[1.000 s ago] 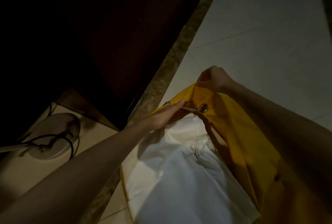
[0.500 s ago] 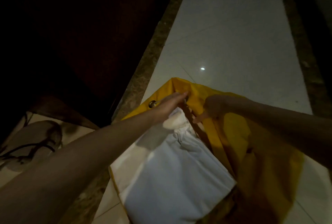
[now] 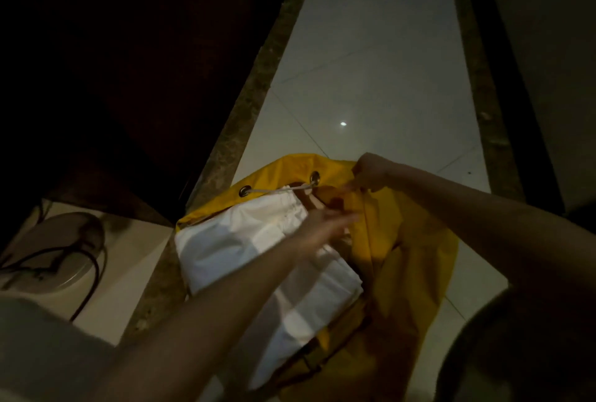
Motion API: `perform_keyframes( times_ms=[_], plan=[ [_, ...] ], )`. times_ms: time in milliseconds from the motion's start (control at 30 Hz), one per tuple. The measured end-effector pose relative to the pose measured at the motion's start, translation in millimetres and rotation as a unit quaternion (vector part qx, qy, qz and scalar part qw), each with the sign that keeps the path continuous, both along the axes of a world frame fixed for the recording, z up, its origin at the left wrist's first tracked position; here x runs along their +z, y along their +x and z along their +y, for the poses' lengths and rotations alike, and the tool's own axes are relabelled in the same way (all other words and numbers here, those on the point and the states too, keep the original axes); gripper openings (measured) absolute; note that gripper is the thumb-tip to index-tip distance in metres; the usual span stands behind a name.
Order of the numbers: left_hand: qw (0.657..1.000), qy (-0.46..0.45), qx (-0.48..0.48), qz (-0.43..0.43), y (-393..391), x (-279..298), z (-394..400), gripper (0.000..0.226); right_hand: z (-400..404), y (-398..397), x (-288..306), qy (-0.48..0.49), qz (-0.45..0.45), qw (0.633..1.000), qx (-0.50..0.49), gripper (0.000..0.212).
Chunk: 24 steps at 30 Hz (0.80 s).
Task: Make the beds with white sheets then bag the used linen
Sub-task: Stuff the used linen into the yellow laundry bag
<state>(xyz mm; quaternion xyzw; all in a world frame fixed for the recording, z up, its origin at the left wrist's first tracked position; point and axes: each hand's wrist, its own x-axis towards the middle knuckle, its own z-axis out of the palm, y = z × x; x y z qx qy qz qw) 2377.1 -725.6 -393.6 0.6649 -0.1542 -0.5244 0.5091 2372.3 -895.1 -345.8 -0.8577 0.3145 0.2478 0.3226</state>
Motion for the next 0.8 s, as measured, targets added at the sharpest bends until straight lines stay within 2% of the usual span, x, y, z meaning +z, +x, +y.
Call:
perform_keyframes(
  times_ms=[100,233,300,400,533,600,700,800],
  plan=[
    [0.996,0.030,-0.034,-0.080,-26.9,-16.0,-10.0,0.018,4.0,-4.9,-3.8,0.005,-0.024,0.999,-0.028,0.034],
    [0.976,0.075,-0.027,-0.204,-31.6,-28.2,-23.7,0.035,9.0,-9.7,-9.4,0.016,-0.022,0.999,-0.018,0.034],
    [0.970,0.075,-0.029,-0.228,-31.3,-31.6,-25.9,0.028,8.6,-16.3,-5.7,0.051,-0.026,0.998,-0.033,0.030],
    [0.969,0.051,-0.038,-0.239,-25.8,-30.1,-23.6,0.024,-1.4,-34.4,1.2,0.124,-0.023,0.991,-0.050,0.039],
    [0.974,0.020,-0.070,-0.217,-9.6,-2.5,-24.2,0.012,-15.6,-59.2,2.4,0.191,0.086,0.978,0.002,0.048],
    [0.964,0.008,-0.091,-0.251,2.3,16.1,-30.8,0.024,-21.6,-65.6,5.3,0.215,0.133,0.967,0.033,0.051],
    [0.974,-0.014,-0.017,-0.227,14.9,22.8,-35.7,0.029,-33.5,-71.5,15.8,0.277,0.111,0.954,0.025,0.053],
    [0.990,-0.009,0.041,-0.137,8.6,5.8,-25.0,0.012,-40.3,-75.7,27.7,0.291,0.067,0.954,0.000,0.061]
  ],
)
